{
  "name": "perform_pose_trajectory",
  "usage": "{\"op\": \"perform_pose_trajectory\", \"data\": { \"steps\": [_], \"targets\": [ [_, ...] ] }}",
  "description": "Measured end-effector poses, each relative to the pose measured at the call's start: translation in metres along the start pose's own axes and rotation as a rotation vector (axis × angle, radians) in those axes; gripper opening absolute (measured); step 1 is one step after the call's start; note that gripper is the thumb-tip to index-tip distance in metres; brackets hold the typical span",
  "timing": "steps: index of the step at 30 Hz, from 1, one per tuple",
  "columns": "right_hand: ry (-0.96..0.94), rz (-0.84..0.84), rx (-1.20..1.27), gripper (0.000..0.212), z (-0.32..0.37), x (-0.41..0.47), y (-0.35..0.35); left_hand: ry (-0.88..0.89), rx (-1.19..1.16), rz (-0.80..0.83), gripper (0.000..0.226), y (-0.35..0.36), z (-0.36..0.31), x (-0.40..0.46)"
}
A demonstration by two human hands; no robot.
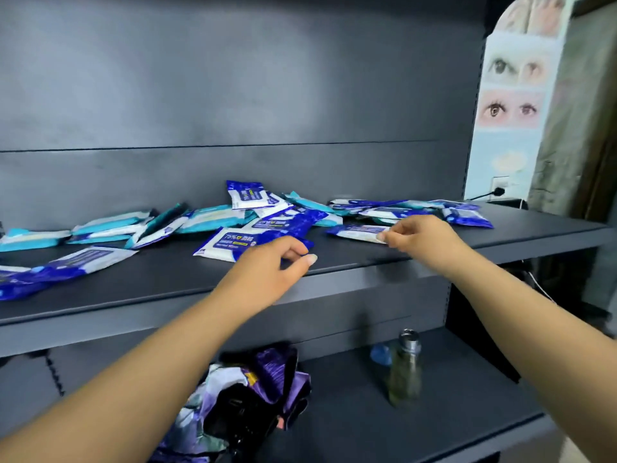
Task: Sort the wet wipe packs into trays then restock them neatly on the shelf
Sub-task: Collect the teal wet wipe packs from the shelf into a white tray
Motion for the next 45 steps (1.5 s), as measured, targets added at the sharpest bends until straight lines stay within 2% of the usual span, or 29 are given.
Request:
{"op": "perform_pose_trajectory", "data": {
  "steps": [2, 5, 10, 14, 19, 22, 25, 29, 34, 38, 39, 41, 45],
  "targets": [
    [0.054, -0.017, -0.05, 0.024, -0.038, 0.026, -0.01, -0.024, -0.009, 0.024, 0.014, 0.027, -0.007, 0.019],
    [0.11, -0.016, -0.12, 0.036, -0.089, 0.069, -0.022, -0.022, 0.006, 0.05, 0.016, 0.064, -0.017, 0.052],
    [0.203, 0.153, -0.13, 0.055, -0.138, 0.128, -0.008, -0.055, 0.067, 0.095, 0.02, 0.097, -0.016, 0.083],
    [0.169, 0.286, -0.07, 0.066, -0.143, 0.157, 0.012, -0.061, 0.087, 0.134, 0.002, 0.103, -0.01, 0.089],
    [0.061, 0.426, -0.077, 0.064, -0.129, 0.176, 0.029, -0.045, 0.104, 0.159, 0.006, 0.109, -0.009, 0.094],
    [0.021, 0.567, -0.222, 0.069, -0.122, 0.168, 0.041, -0.068, 0.023, 0.115, 0.026, 0.103, -0.006, 0.094],
    [-0.006, 0.607, -0.303, 0.073, -0.116, 0.154, 0.037, -0.077, 0.012, 0.121, 0.023, 0.102, -0.006, 0.093],
    [-0.13, 0.593, -0.424, 0.066, -0.111, 0.128, 0.021, -0.063, 0.056, 0.152, 0.02, 0.105, -0.008, 0.091],
    [-0.154, 0.53, -0.33, 0.056, -0.106, 0.119, 0.008, -0.068, 0.103, 0.174, 0.01, 0.105, -0.011, 0.09],
    [-0.007, 0.594, -0.466, 0.101, -0.113, 0.115, 0.01, -0.071, 0.1, 0.175, 0.019, 0.105, -0.011, 0.088],
    [0.007, 0.602, -0.488, 0.101, -0.113, 0.115, 0.01, -0.075, 0.104, 0.175, 0.022, 0.105, -0.009, 0.088],
    [0.035, 0.585, -0.544, 0.086, -0.111, 0.115, 0.005, -0.075, 0.13, 0.175, 0.028, 0.104, -0.009, 0.088],
    [0.078, 0.47, -0.565, 0.077, -0.101, 0.119, -0.016, -0.096, 0.11, 0.189, 0.028, 0.104, -0.008, 0.089]
  ]
}}
Point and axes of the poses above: each hand's wrist, its own x-axis towards the middle knuckle, its own y-axis out of the palm, z = x × y, the point moved 8 cm from there along x, towards the middle knuckle, and after that the axes turned 5 degrees about -z, right-handed, at the moved point
